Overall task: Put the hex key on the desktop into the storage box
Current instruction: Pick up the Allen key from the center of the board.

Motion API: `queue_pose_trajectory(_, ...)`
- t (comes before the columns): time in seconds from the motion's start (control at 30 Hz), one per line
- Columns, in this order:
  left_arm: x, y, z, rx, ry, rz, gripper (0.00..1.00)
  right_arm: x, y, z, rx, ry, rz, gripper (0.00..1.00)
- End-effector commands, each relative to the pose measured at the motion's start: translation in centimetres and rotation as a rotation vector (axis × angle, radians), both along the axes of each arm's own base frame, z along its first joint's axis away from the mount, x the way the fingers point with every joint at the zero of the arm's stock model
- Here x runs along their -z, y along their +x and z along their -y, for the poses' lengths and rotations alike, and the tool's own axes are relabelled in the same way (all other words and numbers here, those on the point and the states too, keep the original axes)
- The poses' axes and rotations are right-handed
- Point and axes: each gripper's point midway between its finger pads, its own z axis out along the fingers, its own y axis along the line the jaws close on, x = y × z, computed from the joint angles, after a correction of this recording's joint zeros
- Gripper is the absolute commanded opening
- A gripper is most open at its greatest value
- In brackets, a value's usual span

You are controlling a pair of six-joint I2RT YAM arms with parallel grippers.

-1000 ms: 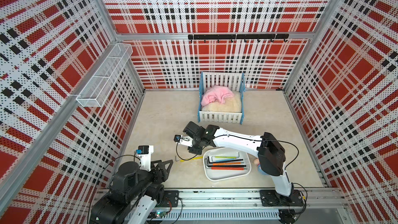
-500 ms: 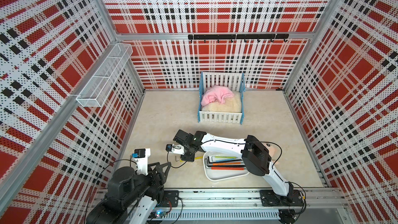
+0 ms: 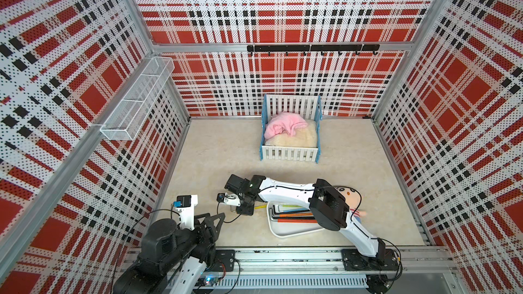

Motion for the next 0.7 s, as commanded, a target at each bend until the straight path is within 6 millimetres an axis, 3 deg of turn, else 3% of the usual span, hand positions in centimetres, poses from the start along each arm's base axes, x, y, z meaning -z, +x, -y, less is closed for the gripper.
queue_pose_trajectory(0.0,-0.4,0.0,0.1,0.007,0.005,0.010,0.70,1.1,-0.3,0.0,0.009,-0.023,-0.018,0.32)
queue_pose_trajectory(0.4,-0.4,0.3,0.2,0.006,0.010,0.006,0.70,3.1,-1.5,0.9,0.038,-0.082,-0.104,0.27)
queue_pose_trajectory(0.67,-0.6,0.5,0.3,0.013,0.012,0.007,0.70,4.7,-1.0,2.1,0.090,-0.137,-0.129,0.24)
